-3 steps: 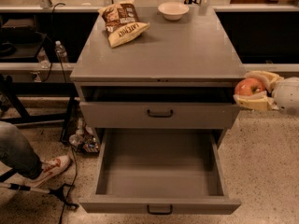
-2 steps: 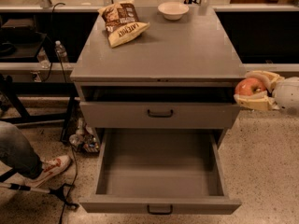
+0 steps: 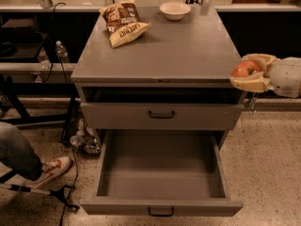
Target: Pick apple from middle drawer and place on counter
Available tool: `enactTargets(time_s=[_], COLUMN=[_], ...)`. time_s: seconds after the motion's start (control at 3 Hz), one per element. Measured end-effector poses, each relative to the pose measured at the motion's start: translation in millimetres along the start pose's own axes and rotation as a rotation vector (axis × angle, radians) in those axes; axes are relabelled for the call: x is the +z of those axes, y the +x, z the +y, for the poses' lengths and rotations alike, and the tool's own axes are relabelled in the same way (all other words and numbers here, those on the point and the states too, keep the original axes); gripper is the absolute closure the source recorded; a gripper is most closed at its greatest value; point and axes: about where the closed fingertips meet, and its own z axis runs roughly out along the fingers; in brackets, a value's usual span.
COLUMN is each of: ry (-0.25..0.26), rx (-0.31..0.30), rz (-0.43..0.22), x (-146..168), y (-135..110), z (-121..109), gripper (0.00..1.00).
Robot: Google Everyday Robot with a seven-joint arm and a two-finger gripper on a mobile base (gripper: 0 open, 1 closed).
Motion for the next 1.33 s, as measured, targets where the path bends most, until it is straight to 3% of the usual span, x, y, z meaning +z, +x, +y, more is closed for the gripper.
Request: enactTargets(time_s=[0.33,1.0,1.33], ry=[-0.006,-0.057,-0.064], rx=[-0.008,0.103,0.113], rz=[0.042,0.128,0.126], x=[18.0,74.9,81.5], y=[-18.9,-25.0,-26.1], z=[-23.8,-73.2,-70.0], gripper=[1.00,1.00,1.00])
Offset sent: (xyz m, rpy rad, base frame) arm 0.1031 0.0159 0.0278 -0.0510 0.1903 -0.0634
